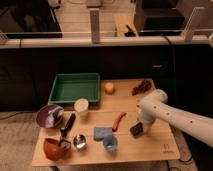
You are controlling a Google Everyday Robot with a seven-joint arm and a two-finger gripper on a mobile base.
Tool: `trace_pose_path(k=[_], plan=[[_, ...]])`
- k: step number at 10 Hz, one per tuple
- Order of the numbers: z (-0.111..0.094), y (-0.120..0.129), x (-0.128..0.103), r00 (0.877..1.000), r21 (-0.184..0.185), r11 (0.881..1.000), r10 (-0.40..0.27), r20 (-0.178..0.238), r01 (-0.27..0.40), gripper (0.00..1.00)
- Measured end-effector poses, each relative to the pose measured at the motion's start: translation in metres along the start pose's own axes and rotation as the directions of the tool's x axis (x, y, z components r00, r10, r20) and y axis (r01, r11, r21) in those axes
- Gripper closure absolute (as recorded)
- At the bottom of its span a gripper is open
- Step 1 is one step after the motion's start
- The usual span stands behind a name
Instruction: Wipe table surface with eraser
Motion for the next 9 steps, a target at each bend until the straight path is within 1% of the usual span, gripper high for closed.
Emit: trace_pose_path(k=[2,3,4,6,8,9], plan=[[-0.001,-0.006,-0.024,0.999,0.009,0.999,-0.038,0.009,0.038,0.69],[-0.001,-0.004,-0.034,0.999,0.010,0.999,-0.053,0.011,0.052,0.69],[0.000,0.002,-0.038,0.998,0.011,0.998,-0.057,0.011,0.057,0.69],[0.001,0.029,-0.041,0.999,0.006,0.999,-0.050,0.015,0.050,0.69],[0.002,0.071,-0.038,1.000,-0.002,1.000,-0.020,0.017,0.020,0.69],[0.001,0.088,-0.035,1.000,-0.006,1.000,-0.001,0.018,0.002,0.69]])
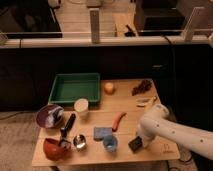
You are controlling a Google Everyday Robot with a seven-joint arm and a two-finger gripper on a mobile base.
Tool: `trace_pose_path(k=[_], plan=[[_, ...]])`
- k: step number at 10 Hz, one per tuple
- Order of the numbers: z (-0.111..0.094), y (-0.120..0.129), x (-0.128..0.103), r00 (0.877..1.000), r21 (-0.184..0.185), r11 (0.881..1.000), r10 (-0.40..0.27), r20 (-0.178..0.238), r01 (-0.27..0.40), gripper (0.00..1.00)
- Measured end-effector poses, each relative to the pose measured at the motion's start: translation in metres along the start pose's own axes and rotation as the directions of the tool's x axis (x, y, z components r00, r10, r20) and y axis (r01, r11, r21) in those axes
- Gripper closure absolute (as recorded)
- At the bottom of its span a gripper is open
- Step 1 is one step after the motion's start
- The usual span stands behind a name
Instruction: Wipe table surface with eraser
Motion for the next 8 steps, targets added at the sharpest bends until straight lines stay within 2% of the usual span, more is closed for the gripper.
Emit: trace_pose_path(k=[1,4,6,8], plan=[[0.000,0.020,0.010,1.000,-0.004,1.000,0.023,0.000,-0.023,0.69],[-0.002,0.050,0.035,0.997,-0.008,0.997,0.079,-0.004,-0.079,0.69],[-0.003,0.048,0.049,0.995,-0.010,0.995,0.103,-0.014,-0.103,0.69],[-0.005,0.036,0.076,0.993,-0.022,0.993,0.114,-0.032,-0.115,0.69]])
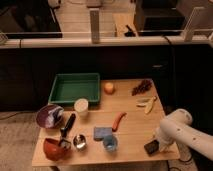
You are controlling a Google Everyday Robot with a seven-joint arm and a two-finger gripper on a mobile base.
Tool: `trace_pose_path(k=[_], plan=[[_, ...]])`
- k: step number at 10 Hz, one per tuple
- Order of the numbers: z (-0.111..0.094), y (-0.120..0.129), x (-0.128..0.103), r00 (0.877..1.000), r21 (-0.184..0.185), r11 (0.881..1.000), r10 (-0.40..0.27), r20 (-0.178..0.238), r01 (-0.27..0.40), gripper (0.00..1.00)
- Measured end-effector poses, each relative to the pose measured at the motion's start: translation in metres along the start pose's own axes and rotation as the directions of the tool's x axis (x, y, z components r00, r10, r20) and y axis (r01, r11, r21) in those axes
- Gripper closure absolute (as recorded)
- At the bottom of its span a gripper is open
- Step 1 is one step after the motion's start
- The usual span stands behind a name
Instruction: Wipe table surface with eraser
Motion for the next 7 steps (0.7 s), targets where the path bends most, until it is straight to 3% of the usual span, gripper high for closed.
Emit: trace_pose_path(k=[4,7], plan=[[-0.004,-0.061,0.031,1.000,-0.002,1.000,-0.022,-0.018,0.022,0.69],[-0.006,-0.100,0.000,0.996,0.014,0.996,-0.089,0.000,0.089,0.69]])
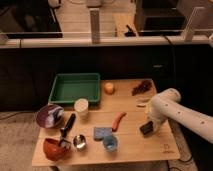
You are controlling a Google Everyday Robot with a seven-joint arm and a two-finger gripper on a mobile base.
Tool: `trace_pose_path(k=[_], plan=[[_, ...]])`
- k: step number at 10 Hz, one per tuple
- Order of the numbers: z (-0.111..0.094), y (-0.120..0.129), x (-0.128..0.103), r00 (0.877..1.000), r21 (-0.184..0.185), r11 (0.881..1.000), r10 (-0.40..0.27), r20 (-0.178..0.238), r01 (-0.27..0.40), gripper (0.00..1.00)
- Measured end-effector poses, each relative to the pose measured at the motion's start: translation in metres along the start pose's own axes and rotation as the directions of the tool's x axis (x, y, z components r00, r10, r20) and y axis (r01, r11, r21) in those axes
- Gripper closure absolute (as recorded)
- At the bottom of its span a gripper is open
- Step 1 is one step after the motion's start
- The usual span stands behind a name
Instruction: Wipe table surface with eraser
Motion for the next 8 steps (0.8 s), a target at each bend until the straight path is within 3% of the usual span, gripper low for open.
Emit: trace_pose_path(k=[4,6,8], plan=[[-0.003,-0.033,-0.065,0.995,0.055,0.994,-0.093,0.043,0.090,0.69],[0.000,-0.024,-0.100,0.988,0.068,0.988,-0.143,0.059,0.139,0.69],[0.008,-0.001,-0.117,0.986,0.058,0.987,-0.153,0.067,0.149,0.69]])
